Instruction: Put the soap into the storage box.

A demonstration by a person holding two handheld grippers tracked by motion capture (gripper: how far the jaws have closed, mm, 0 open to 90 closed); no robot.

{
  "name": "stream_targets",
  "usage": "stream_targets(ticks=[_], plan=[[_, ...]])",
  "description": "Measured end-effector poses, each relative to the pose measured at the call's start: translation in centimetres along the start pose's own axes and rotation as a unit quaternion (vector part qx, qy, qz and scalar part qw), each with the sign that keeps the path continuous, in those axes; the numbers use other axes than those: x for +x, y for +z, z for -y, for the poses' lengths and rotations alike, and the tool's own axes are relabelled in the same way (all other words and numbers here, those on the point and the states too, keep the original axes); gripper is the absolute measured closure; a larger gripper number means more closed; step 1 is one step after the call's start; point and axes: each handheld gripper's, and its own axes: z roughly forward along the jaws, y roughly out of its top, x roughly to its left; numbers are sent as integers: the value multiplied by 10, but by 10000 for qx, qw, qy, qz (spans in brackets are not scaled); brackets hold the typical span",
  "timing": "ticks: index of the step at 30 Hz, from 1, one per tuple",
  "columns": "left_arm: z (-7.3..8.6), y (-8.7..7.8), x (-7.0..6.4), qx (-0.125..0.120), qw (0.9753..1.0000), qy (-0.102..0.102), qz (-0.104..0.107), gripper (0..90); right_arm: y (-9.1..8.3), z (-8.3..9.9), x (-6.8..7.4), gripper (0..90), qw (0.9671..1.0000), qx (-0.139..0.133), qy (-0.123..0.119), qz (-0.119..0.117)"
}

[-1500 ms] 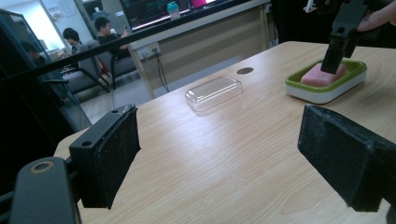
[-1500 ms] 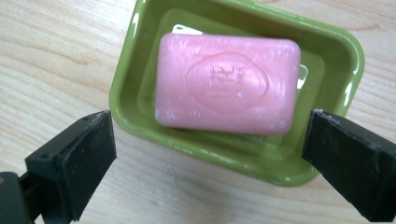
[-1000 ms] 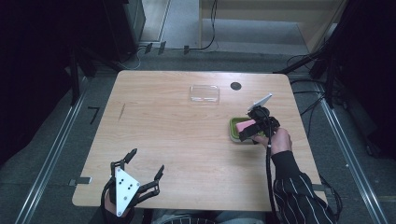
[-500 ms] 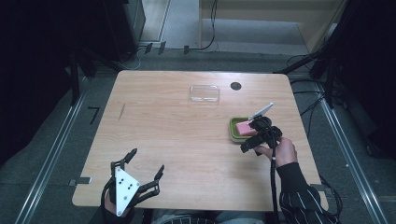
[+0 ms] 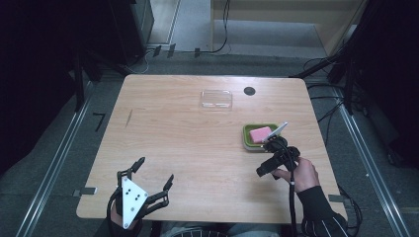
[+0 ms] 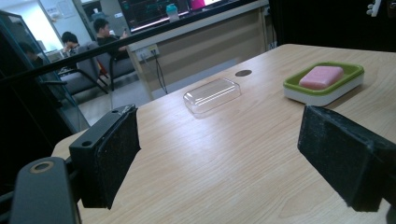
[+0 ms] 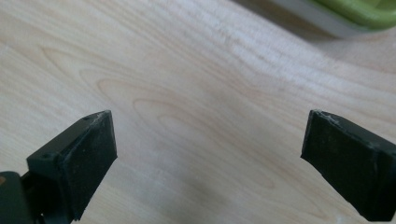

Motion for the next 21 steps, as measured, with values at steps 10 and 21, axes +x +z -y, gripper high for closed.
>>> stream_targets(ticks=[10, 21], plan=[[0, 0, 0, -4, 10000, 1, 1, 131, 9, 18, 8, 34, 9996, 174, -206, 40], [0, 1, 0, -18, 10000, 20, 0, 131, 21, 37, 20, 34, 9981, 362, -482, 108]])
